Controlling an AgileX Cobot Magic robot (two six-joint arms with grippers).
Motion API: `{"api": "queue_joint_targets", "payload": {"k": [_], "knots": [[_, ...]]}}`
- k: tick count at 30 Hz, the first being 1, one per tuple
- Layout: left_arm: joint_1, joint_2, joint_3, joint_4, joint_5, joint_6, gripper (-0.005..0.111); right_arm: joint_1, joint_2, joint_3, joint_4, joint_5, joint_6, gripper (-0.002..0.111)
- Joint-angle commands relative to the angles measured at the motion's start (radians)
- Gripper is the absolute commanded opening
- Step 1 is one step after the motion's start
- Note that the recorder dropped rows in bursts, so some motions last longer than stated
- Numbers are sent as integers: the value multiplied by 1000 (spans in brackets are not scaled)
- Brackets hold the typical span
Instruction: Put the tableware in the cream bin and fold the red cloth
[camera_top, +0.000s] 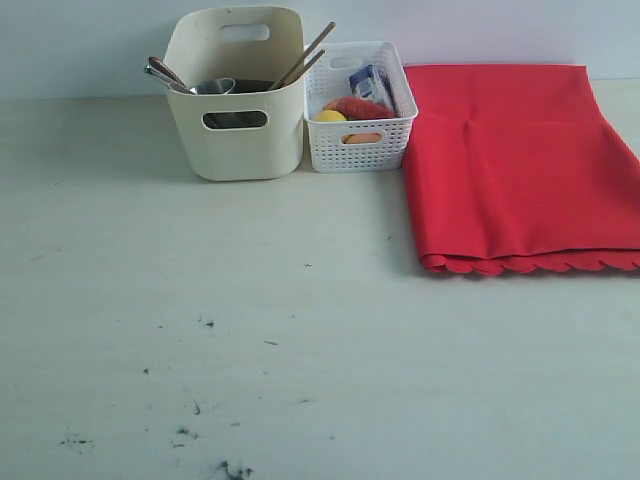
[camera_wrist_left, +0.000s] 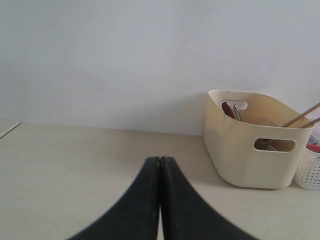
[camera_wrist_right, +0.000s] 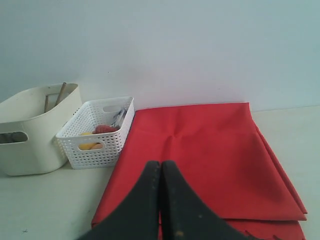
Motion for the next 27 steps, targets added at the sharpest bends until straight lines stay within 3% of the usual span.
{"api": "queue_joint_targets", "payload": {"k": [1, 6, 27], "knots": [[0, -5, 1, -5, 1, 1, 3, 2, -6, 42, -6, -5, 1, 0], [0, -5, 1, -5, 1, 1, 3, 2, -6, 132, -2, -49, 2, 0], [0, -5, 1, -5, 1, 1, 3, 2, -6, 132, -3, -73, 2, 0]]}}
